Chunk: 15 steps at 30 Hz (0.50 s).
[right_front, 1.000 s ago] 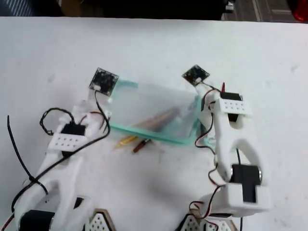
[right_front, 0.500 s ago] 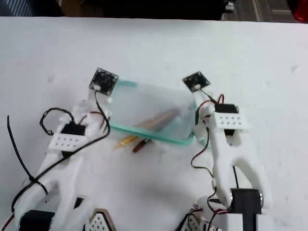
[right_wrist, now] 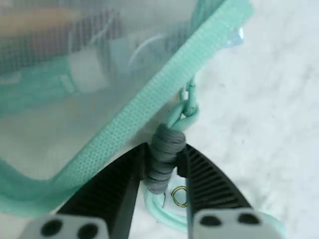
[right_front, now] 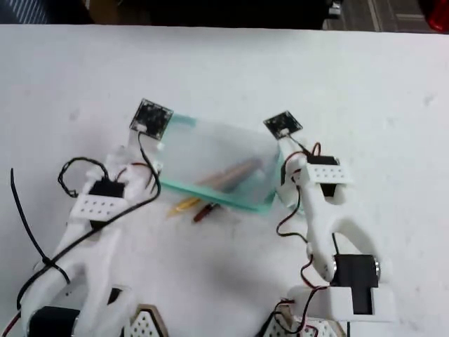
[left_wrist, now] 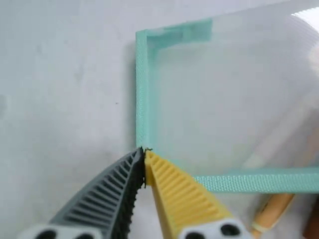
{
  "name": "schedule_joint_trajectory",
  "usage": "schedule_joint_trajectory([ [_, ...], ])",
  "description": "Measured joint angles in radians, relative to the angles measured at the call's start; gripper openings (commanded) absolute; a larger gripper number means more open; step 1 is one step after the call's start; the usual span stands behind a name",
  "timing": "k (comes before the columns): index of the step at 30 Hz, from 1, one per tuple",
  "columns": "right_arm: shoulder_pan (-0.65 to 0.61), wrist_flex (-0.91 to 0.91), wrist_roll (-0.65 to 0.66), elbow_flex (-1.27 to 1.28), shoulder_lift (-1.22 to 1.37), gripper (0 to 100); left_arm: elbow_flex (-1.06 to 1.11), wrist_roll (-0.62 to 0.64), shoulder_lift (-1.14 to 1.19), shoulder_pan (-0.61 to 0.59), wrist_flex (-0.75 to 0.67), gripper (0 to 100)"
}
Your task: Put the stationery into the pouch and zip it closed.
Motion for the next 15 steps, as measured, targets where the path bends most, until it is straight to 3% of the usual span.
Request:
schedule_joint_trajectory([
  [3,0.0,0.023,0.0,-0.048,0.002,2.2,0.0,0.0,0.0,0.0,0.0,2],
  [9,-0.008,0.262,0.0,-0.313,-0.098,1.6,0.0,0.0,0.0,0.0,0.0,3],
  [15,-0.1,0.407,0.0,-0.56,-0.215,1.6,0.0,0.008,0.0,0.0,0.008,13],
])
